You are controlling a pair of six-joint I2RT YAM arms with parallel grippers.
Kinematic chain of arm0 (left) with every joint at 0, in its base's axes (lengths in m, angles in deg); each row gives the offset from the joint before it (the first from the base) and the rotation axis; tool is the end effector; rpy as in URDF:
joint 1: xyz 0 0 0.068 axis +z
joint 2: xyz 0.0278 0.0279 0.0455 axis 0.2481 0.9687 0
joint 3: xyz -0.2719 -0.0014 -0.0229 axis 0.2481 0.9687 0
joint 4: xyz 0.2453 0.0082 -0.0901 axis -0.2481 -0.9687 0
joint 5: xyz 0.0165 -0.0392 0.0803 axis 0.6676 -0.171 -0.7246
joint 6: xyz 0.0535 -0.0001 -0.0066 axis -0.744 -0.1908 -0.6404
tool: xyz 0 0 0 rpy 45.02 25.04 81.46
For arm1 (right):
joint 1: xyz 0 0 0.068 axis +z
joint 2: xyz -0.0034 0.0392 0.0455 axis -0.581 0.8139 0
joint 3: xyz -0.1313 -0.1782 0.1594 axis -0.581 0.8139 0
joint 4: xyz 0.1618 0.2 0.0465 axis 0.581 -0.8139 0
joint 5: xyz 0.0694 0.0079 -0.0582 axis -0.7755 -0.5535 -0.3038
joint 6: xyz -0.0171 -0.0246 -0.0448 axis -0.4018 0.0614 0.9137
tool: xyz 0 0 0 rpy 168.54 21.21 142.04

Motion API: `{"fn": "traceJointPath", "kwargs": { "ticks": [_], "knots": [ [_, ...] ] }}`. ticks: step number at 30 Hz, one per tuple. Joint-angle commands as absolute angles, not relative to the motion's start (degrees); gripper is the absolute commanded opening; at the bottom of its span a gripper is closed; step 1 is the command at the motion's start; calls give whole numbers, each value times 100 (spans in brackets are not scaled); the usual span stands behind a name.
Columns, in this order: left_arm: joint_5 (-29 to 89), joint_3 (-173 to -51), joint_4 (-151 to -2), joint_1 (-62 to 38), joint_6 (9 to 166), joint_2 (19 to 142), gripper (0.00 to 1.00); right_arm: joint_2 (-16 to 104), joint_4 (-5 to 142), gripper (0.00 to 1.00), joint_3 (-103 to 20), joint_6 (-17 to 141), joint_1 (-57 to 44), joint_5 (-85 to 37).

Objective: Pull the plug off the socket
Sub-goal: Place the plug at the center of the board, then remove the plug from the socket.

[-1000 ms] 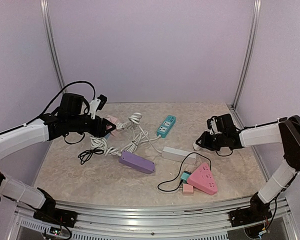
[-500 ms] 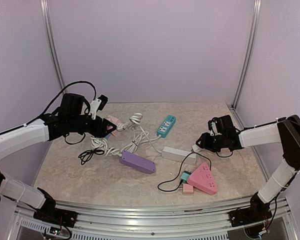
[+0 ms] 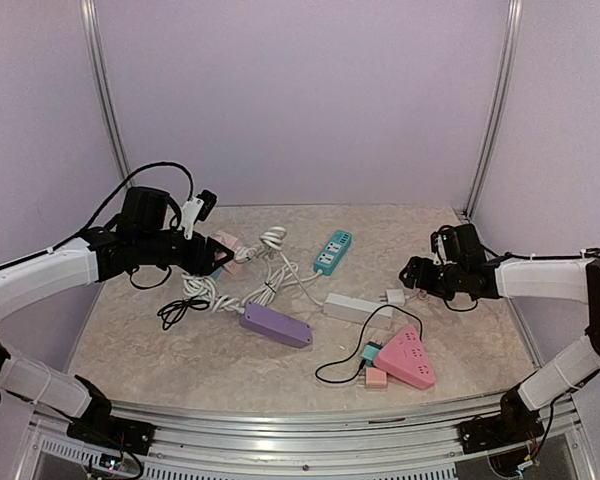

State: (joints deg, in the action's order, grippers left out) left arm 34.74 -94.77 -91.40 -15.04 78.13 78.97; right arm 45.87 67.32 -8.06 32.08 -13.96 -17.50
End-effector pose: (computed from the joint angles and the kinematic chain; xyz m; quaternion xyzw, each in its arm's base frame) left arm 0.2491 -0.1496 0.2871 0.2579 0.8318 -0.2268 0.4361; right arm 0.2720 0.1082 0.1858 0.1169 0.9089 0.2020 0.3457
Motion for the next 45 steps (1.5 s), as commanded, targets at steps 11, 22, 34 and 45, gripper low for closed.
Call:
{"fn": "traceJointPath", "kwargs": {
  "ticks": [11,22,34,45],
  "knots": [
    [4224,-10013,-8308,-1506,8479,8024,3,3127,6460,83,-1055,2517,-441,-1748],
    [4498,-10083,-8344,-1411,8850,8291,3,4100,7392,80,-2048,1849,1454,-1417],
    [4518,-10032,-8273,-1674,8987,8482,2,5517,9137,74,-2360,804,2175,-1454],
    [4448,-9947,-8142,-1971,9084,8504,2,6051,9405,70,-2630,520,2177,-1133]
  ]
}}
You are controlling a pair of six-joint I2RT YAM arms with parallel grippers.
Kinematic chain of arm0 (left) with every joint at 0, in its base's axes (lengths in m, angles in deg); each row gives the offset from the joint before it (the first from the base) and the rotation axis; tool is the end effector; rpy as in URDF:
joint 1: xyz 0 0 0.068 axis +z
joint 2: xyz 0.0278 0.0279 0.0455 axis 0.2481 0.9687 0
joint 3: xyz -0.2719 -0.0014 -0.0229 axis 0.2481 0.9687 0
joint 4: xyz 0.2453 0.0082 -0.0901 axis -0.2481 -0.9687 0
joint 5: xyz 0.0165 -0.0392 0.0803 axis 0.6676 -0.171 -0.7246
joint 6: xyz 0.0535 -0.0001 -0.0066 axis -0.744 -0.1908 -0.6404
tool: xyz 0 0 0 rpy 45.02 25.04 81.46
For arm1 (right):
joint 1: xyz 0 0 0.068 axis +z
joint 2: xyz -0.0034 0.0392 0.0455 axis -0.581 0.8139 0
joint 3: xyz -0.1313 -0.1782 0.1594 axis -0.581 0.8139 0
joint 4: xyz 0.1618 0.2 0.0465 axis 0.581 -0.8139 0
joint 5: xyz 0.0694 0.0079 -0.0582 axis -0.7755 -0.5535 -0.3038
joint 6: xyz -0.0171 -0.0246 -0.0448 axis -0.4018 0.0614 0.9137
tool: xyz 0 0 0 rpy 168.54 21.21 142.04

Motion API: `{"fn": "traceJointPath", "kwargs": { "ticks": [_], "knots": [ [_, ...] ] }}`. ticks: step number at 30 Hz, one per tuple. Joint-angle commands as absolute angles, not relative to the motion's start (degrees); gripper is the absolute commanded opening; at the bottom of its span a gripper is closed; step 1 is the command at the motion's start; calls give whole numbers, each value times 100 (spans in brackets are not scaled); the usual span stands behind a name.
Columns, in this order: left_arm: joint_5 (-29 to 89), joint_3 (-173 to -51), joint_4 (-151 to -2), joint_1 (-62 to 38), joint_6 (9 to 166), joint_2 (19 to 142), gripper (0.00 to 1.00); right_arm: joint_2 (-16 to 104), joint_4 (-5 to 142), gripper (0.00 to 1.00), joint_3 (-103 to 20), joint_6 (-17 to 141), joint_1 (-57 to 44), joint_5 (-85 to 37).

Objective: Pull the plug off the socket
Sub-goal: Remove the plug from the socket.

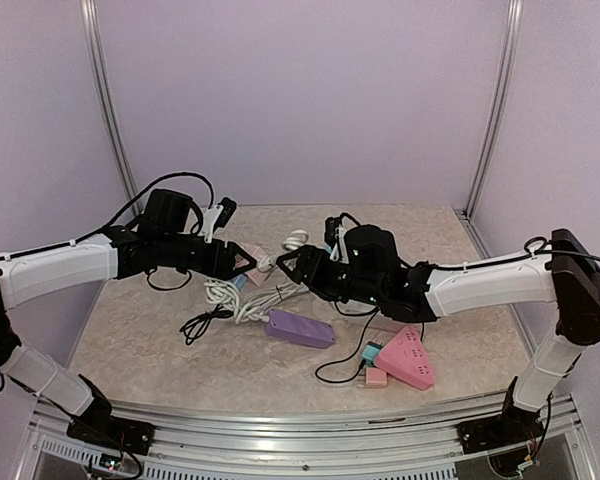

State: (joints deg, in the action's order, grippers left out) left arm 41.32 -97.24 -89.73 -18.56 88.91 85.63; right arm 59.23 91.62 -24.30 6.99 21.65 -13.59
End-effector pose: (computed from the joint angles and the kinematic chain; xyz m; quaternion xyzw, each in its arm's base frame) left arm 0.2575 -0.1809 0.2722 0.2291 0.8454 -0.3178 0.3632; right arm 0.2100 0.3223 0.2425 0.0470 0.7952 0.5103 0.3242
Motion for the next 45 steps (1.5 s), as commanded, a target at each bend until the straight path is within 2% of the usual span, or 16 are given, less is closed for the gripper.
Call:
{"fn": "traceJointPath", "kwargs": {
  "ticks": [1,20,35,37,40,41,45],
  "knots": [
    [4455,-9939,-8127,-1985,9100,8497,2,6082,9443,70,-2635,498,2173,-1101],
    [3988,-9834,-8086,-2609,8892,8354,2,6522,9531,56,-2933,142,1946,-1228],
    [3743,-9965,-8283,-2844,8480,8400,2,6424,9540,27,-2859,-135,1961,-1320],
    [3733,-9969,-8325,-2844,8459,8360,2,6367,9642,21,-2799,28,2043,-1215],
    [3645,-9970,-8338,-2835,8387,8343,4,6332,9479,3,-2834,251,2127,-1048],
    [3634,-10000,-8368,-2824,8383,8394,4,6317,9517,0,-2821,241,2128,-1086],
    [3740,-10083,-8415,-2804,8395,8561,5,6345,9482,0,-2806,268,2123,-1086]
  ]
}}
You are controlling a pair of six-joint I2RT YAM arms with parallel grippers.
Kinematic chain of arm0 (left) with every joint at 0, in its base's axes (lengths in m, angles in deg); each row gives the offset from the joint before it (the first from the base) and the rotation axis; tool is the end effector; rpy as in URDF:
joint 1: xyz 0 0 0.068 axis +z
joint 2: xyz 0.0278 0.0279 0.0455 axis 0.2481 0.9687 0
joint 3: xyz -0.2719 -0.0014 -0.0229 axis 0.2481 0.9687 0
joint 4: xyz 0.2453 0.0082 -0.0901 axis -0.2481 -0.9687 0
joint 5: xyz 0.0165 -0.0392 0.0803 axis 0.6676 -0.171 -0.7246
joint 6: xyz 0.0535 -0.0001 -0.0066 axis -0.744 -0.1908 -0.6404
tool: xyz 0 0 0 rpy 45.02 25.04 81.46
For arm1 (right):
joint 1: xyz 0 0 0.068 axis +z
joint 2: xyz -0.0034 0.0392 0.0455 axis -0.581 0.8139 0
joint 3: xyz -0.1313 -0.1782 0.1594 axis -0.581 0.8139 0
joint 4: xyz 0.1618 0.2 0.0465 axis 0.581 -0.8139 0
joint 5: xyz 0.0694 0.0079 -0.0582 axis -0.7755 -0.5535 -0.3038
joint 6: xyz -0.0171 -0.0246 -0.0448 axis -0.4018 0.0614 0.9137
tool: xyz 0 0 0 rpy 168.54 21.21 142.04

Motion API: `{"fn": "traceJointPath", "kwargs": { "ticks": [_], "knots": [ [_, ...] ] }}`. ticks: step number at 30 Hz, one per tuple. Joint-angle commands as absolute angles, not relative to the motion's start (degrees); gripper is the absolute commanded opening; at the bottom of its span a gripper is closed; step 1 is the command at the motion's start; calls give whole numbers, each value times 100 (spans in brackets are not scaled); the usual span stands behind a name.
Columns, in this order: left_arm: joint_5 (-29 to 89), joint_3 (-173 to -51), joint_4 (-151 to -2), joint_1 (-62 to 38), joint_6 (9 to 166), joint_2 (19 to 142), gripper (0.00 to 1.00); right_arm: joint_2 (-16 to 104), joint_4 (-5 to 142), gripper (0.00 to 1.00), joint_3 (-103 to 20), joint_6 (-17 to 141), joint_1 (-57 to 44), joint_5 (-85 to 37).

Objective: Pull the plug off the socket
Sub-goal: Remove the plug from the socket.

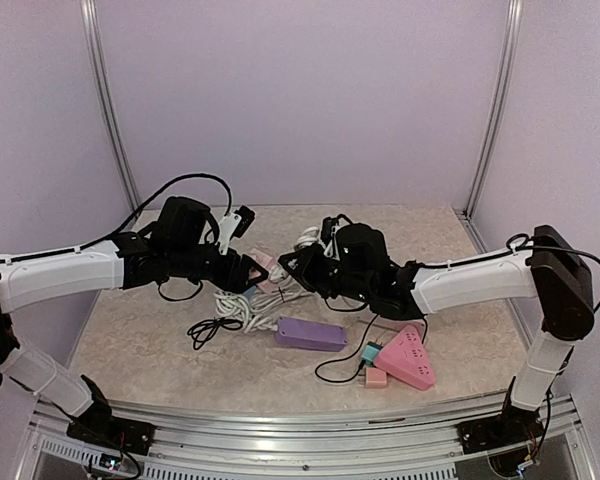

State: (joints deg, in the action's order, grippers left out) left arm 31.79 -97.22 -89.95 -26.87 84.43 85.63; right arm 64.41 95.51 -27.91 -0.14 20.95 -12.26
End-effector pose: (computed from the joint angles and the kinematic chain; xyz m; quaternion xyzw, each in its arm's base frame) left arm 0.2332 -0.2126 0.2709 0.2878 0.8355 -0.2649 0.3859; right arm 0.2266 0.3373 0.2369 0.1074 0.7767 0.5376 0.3101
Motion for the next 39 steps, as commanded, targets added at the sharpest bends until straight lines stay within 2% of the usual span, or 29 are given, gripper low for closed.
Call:
{"fn": "traceJointPath", "kwargs": {
  "ticks": [1,13,19,30,33,39],
  "knots": [
    [3749,-10091,-8414,-2794,8392,8586,5,6360,9462,0,-2811,259,2111,-1088],
    [3871,-10082,-8439,-2528,8495,8506,9,6182,9206,0,-2828,430,2039,-831],
    [3806,-10072,-8463,-2534,8206,8492,5,6126,8973,0,-2903,708,2022,-878],
    [3653,-9981,-8479,-2617,7609,8182,3,5972,8855,0,-2880,897,1900,-1045],
    [3697,-10023,-8470,-2482,7936,8208,0,5943,8944,0,-2754,857,1946,-945],
    [4309,-10118,-8416,-2032,8581,8365,0,5859,8904,0,-2628,812,2166,-614]
  ]
}}
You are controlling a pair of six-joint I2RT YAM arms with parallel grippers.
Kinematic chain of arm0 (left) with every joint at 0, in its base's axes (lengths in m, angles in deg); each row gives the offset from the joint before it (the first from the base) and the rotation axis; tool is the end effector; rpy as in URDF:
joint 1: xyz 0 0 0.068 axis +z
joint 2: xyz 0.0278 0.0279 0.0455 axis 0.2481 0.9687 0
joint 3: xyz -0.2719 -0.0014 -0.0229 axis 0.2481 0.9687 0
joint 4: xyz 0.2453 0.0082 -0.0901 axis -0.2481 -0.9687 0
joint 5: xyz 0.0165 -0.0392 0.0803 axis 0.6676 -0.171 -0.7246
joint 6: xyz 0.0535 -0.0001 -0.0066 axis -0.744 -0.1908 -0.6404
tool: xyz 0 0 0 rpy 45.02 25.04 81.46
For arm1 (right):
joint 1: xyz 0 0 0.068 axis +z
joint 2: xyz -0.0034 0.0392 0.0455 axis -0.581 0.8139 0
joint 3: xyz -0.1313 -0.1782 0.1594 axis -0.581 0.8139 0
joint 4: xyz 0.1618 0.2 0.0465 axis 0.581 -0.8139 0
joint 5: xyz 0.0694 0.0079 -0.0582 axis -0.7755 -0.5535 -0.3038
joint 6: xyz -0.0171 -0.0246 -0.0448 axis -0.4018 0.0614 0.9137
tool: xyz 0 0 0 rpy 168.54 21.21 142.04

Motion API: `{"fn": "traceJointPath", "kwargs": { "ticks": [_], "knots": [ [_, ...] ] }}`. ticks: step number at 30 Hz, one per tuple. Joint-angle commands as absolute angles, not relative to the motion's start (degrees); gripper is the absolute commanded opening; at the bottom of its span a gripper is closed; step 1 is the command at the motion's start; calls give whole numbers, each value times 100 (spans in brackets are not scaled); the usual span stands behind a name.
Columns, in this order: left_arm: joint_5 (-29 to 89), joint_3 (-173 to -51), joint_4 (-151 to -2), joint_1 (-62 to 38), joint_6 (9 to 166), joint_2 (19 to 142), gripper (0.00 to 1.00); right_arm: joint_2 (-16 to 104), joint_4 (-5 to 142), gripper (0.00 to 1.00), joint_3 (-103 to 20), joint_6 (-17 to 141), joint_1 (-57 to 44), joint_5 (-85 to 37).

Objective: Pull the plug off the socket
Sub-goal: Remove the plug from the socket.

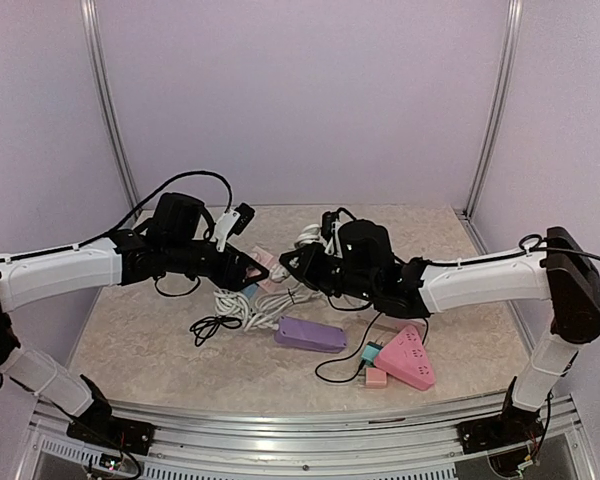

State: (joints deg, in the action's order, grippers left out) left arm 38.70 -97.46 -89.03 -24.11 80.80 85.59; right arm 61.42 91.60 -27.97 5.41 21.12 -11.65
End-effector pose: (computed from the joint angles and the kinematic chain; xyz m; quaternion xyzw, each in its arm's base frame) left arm 0.2409 -0.2047 0.2745 0.3188 0.8142 -0.2938 0.3861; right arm 0.2213 0.3307 0.2499 0.0718 0.7853 0.5151 0.3358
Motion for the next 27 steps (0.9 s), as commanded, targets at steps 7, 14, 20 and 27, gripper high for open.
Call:
{"fn": "traceJointPath", "kwargs": {
  "ticks": [7,14,20,27],
  "knots": [
    [4386,-10127,-8430,-1886,8735,8412,0,5725,8822,0,-2493,715,2268,-289],
    [4350,-10196,-8539,-1873,8716,8531,0,5567,8624,0,-2508,791,2266,6],
    [4204,-10148,-8537,-2038,8234,8502,0,5488,8393,0,-2640,902,2099,-163],
    [4183,-10023,-8446,-2281,7765,8292,0,5600,8538,0,-2658,875,1824,-721]
  ]
}}
